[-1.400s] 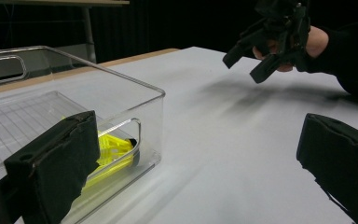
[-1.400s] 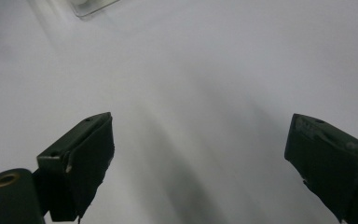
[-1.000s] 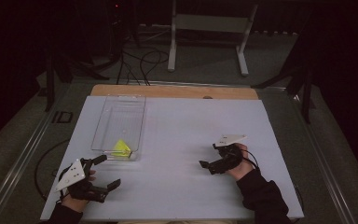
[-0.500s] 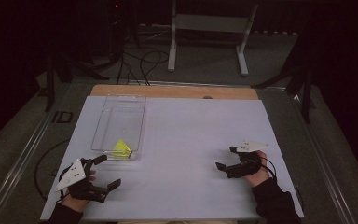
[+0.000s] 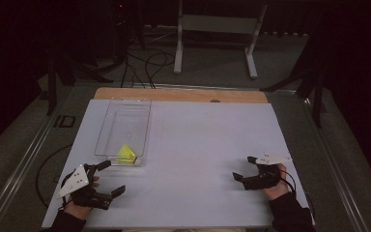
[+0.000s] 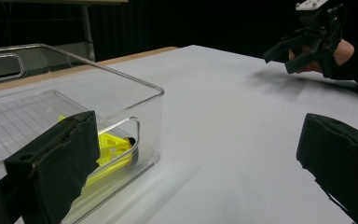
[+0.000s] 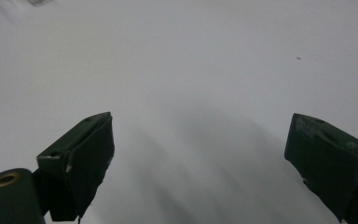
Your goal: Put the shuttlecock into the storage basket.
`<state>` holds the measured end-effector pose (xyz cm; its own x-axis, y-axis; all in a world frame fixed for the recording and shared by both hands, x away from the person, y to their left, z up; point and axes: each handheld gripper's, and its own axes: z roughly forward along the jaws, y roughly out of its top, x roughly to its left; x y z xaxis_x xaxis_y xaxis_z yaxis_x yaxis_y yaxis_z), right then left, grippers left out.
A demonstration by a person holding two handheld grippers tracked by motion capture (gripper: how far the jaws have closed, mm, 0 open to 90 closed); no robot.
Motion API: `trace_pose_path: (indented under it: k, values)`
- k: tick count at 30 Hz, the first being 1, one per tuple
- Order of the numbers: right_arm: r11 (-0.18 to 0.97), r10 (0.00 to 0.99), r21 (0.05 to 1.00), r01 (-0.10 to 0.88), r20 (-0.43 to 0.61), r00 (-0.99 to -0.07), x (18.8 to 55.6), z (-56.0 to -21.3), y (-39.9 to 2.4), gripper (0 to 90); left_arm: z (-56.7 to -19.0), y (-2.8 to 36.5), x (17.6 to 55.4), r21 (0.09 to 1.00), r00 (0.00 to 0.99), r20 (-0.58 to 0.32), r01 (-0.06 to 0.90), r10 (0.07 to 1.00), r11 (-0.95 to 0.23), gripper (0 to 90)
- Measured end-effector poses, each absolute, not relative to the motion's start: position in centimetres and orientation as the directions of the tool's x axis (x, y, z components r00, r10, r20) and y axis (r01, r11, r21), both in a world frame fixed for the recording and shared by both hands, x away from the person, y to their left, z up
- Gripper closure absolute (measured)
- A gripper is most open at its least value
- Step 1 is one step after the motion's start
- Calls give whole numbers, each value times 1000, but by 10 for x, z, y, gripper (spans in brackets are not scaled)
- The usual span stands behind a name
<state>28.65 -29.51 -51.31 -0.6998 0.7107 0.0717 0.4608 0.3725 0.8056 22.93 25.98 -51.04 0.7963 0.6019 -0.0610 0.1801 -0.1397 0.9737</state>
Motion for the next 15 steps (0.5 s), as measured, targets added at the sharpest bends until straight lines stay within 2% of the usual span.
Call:
trace_pose_path:
  k: [15]
  values:
    - [356,723,833,423,41,-690,283,-520,-303,81,-511,259,230,972,801,-62,183,596,-145,0]
